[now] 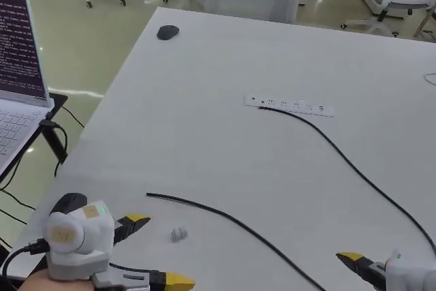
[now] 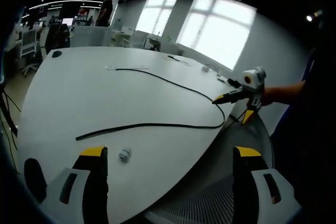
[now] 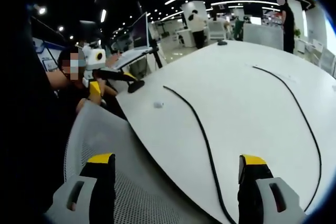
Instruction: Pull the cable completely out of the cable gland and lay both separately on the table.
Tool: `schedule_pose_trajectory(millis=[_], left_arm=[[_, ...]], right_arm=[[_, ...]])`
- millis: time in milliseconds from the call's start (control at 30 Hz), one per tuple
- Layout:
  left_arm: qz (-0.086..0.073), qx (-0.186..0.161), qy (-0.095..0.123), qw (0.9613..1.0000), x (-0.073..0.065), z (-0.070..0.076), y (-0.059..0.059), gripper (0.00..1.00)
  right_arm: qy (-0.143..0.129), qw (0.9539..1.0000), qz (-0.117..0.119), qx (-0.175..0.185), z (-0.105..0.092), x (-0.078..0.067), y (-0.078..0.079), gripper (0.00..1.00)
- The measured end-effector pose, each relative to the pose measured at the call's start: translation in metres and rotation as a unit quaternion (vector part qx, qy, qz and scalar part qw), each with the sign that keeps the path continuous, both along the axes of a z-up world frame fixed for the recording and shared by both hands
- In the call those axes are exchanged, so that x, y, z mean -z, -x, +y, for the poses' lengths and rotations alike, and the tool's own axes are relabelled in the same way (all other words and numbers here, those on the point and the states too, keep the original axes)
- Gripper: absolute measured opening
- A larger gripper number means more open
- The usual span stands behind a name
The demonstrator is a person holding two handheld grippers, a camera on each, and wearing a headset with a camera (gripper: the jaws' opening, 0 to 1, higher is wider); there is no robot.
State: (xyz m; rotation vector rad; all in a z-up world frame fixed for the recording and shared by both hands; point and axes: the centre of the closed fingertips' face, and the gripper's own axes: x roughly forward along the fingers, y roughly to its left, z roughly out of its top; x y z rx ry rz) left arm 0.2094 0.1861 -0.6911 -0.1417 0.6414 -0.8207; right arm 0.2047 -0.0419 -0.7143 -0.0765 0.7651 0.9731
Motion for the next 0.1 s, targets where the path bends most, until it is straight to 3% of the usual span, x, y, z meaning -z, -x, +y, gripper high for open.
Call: schedule_pose_trajectory(millis=[100], left_arm=[[0.003,0.005,0.001,1.0000,0.0016,-0.0001,0.0024,0.99]], right_arm=[[0.002,1.0000,-0.001,0.003,-0.0001,-0.0002,-0.0007,0.99]])
